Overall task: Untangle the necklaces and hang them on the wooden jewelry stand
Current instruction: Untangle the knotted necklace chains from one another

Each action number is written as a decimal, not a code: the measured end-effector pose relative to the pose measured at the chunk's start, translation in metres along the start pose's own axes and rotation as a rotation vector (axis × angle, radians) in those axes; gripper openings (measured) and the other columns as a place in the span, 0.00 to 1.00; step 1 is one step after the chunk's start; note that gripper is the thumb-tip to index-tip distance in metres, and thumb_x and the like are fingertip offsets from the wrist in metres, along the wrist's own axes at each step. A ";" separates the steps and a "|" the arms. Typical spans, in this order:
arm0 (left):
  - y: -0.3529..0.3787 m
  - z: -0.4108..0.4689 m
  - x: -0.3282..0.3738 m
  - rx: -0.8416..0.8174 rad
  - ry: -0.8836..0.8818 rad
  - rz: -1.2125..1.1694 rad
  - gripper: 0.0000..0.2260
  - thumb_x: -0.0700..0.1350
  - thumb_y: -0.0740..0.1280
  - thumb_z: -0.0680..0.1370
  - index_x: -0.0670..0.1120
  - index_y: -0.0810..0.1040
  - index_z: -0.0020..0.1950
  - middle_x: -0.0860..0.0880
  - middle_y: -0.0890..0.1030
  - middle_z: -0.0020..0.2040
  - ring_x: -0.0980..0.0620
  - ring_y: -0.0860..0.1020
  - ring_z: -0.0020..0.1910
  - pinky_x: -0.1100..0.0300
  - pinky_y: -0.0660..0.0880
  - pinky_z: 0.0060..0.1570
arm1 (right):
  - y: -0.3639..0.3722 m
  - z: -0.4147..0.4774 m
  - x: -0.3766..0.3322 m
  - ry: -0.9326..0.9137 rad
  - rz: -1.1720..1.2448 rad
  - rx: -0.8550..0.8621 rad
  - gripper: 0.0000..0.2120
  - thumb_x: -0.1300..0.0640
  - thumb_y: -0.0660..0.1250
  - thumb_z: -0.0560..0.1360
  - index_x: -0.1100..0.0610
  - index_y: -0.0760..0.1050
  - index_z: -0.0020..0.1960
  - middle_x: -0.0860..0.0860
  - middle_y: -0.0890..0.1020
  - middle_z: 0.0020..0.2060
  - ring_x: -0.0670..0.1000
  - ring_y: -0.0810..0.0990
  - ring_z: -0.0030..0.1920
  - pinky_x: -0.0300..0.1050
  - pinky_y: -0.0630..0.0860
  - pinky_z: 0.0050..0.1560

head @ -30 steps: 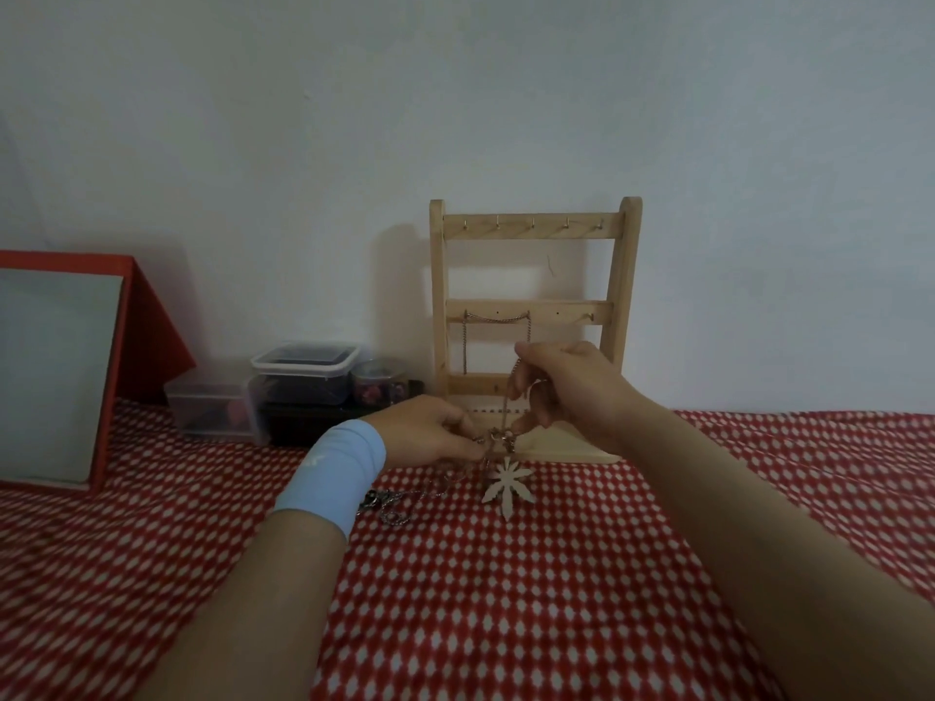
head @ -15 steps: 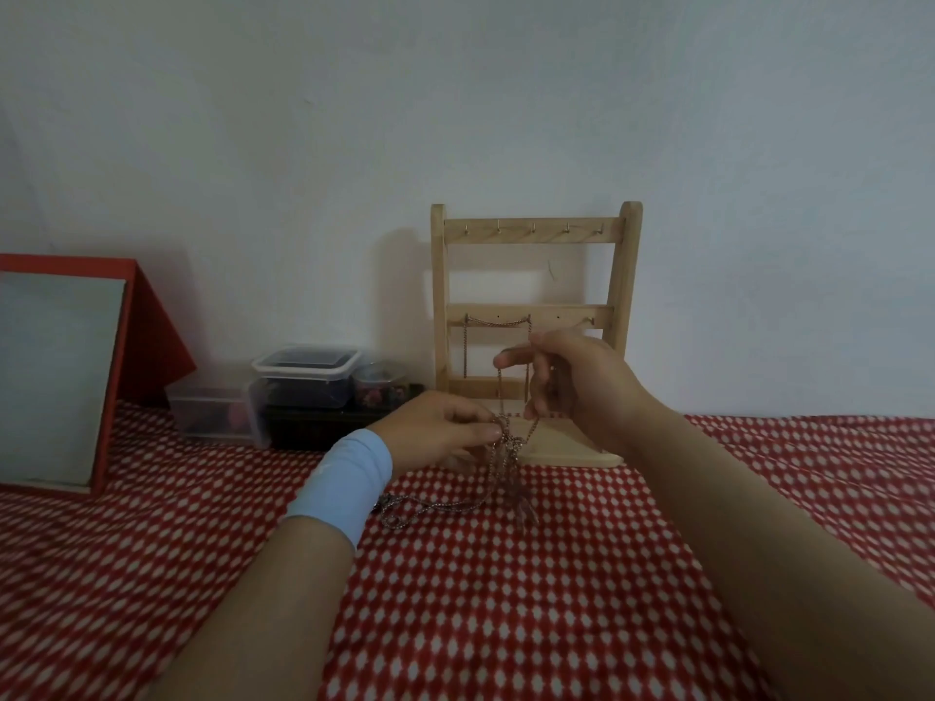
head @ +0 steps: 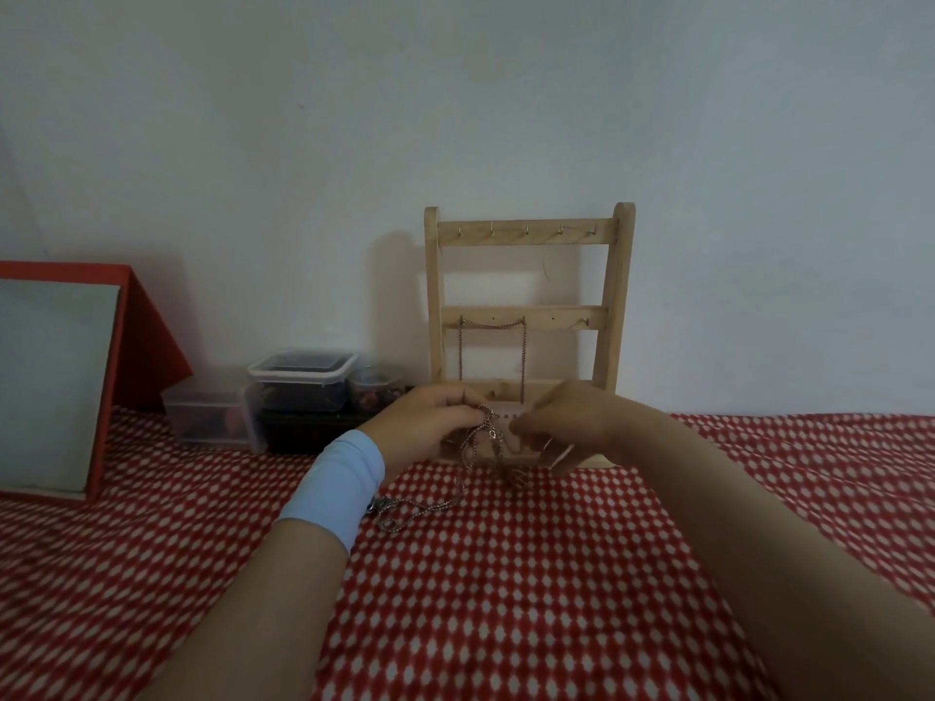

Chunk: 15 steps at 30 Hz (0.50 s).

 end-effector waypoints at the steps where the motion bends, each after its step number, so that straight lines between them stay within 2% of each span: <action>1: 0.000 -0.001 0.001 -0.007 -0.003 -0.003 0.07 0.37 0.63 0.80 0.43 0.81 0.47 0.46 0.81 0.38 0.45 0.76 0.41 0.57 0.78 0.40 | 0.003 0.000 -0.004 -0.044 -0.072 -0.008 0.14 0.55 0.70 0.79 0.62 0.80 0.61 0.54 0.83 0.48 0.52 0.85 0.44 0.44 0.84 0.41; 3: 0.001 -0.003 0.005 -0.021 -0.007 0.026 0.07 0.38 0.64 0.80 0.42 0.81 0.48 0.45 0.80 0.38 0.46 0.77 0.41 0.58 0.78 0.41 | 0.010 0.001 -0.016 -0.203 -0.102 -0.061 0.22 0.59 0.70 0.78 0.53 0.74 0.72 0.52 0.82 0.58 0.50 0.84 0.51 0.41 0.83 0.44; 5: -0.001 -0.005 0.006 -0.024 -0.011 0.051 0.06 0.39 0.64 0.80 0.42 0.81 0.49 0.46 0.81 0.38 0.48 0.78 0.38 0.58 0.78 0.40 | 0.020 -0.004 -0.027 -0.327 0.036 -0.187 0.24 0.64 0.67 0.79 0.50 0.75 0.72 0.51 0.83 0.61 0.51 0.84 0.57 0.44 0.83 0.54; 7: -0.004 -0.005 0.007 -0.021 -0.009 0.062 0.05 0.39 0.65 0.80 0.42 0.81 0.49 0.46 0.82 0.38 0.49 0.79 0.38 0.56 0.79 0.42 | 0.023 -0.007 -0.029 -0.363 0.172 -0.248 0.19 0.66 0.67 0.79 0.53 0.79 0.68 0.53 0.86 0.56 0.54 0.86 0.55 0.49 0.83 0.58; 11: -0.011 -0.004 0.010 0.010 0.017 0.137 0.04 0.40 0.67 0.79 0.43 0.82 0.50 0.45 0.84 0.41 0.47 0.81 0.41 0.52 0.80 0.47 | 0.015 -0.006 -0.026 -0.350 0.194 -0.113 0.06 0.63 0.71 0.78 0.61 0.85 0.54 0.56 0.88 0.46 0.53 0.87 0.45 0.48 0.84 0.53; 13: -0.012 -0.005 0.010 0.011 0.016 0.154 0.03 0.40 0.68 0.78 0.44 0.81 0.50 0.45 0.84 0.42 0.47 0.82 0.42 0.51 0.80 0.50 | 0.010 -0.006 -0.026 -0.337 0.171 -0.053 0.06 0.61 0.72 0.78 0.62 0.85 0.51 0.56 0.88 0.43 0.51 0.87 0.41 0.44 0.85 0.50; 15: -0.013 -0.006 0.010 -0.006 0.001 0.154 0.05 0.39 0.69 0.77 0.44 0.80 0.53 0.43 0.84 0.46 0.47 0.83 0.45 0.48 0.80 0.52 | 0.006 -0.007 -0.026 -0.342 0.133 -0.023 0.07 0.59 0.71 0.79 0.61 0.85 0.51 0.53 0.89 0.43 0.49 0.87 0.41 0.44 0.84 0.50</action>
Point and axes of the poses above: each hand's wrist, its own z-axis towards the middle knuckle, its own y-axis out of the palm, x = y × z, the point moved 7 cm from there along z, towards the middle knuckle
